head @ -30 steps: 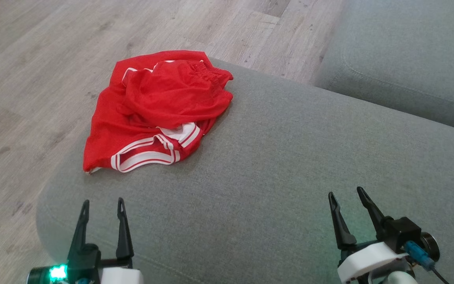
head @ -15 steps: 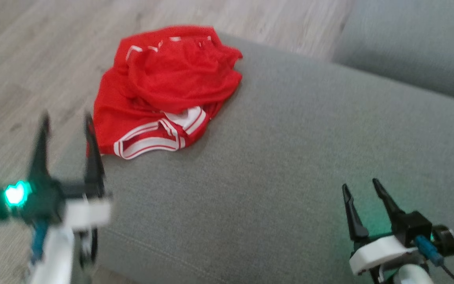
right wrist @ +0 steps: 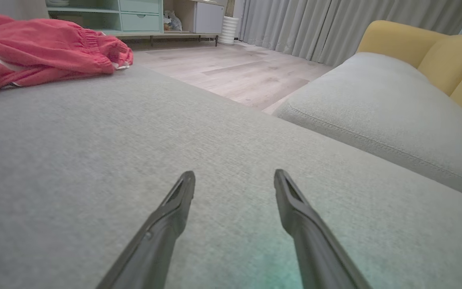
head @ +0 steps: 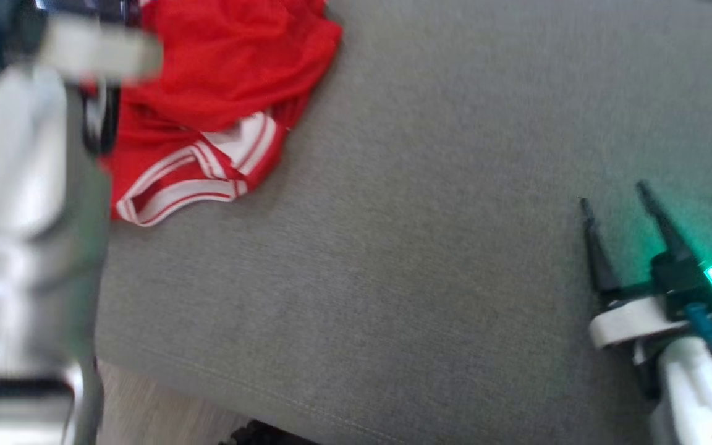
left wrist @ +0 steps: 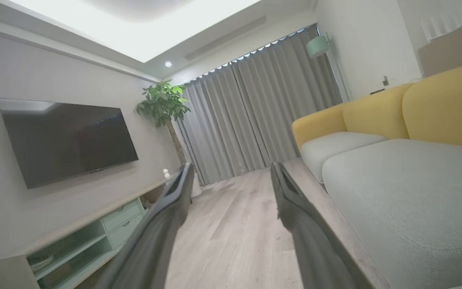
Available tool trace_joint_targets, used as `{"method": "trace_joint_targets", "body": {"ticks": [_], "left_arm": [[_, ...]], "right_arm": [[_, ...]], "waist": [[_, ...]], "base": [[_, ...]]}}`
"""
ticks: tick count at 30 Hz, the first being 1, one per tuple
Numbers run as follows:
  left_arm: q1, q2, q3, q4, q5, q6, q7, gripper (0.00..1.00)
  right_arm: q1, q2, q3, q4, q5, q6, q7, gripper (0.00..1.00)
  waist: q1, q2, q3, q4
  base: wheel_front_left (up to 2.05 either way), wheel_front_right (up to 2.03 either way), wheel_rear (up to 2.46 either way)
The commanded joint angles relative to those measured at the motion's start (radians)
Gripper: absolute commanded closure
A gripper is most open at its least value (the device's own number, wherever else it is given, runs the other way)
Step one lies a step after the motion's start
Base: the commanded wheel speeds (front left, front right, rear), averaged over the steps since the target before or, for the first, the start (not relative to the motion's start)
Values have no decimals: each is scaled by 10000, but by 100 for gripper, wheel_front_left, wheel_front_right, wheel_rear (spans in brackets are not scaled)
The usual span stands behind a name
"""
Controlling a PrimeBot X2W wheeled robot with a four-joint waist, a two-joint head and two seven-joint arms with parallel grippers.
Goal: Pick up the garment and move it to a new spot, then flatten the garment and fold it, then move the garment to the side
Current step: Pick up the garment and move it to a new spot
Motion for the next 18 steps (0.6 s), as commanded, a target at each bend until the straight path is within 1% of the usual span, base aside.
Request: {"method": "trace_joint_targets", "body": {"ticks": [1,5,8,9,14,18], "left_arm": [[-945,265,165,461,-142,-123,177,0],[-2352,-8,-106,2556,-539,-410,663,0],[-3047,-58,-528,3937,-472,-513,824,0],[-3047,-58,-528,3937,-472,-513,824,0],[-3508,-247,-1167,5930,-674,-610,1269,0],[-3508,-250,-1608,7292,-945,-624,1977,0]], "right_arm": [[-326,-221,106,-604,-112,-7,-109,0],[-358,-684,-49,-1328,-293,-7,-109,0],[-330,-1010,-71,-1827,-464,-7,-109,0],[-330,-1010,-71,-1827,-464,-7,-109,0],[-286,-1042,-135,-2580,-536,-7,-108,0],[-270,-988,-38,-2905,-491,-7,-73,0]], "waist": [[-4,0,977,-453],[-4,0,1628,-608],[-4,0,1985,-693],[-4,0,1985,-693],[-4,0,2353,-877],[-4,0,2342,-1079]], "base": [[0,0,0],[0,0,0],[0,0,0],[0,0,0],[0,0,0],[0,0,0]]}}
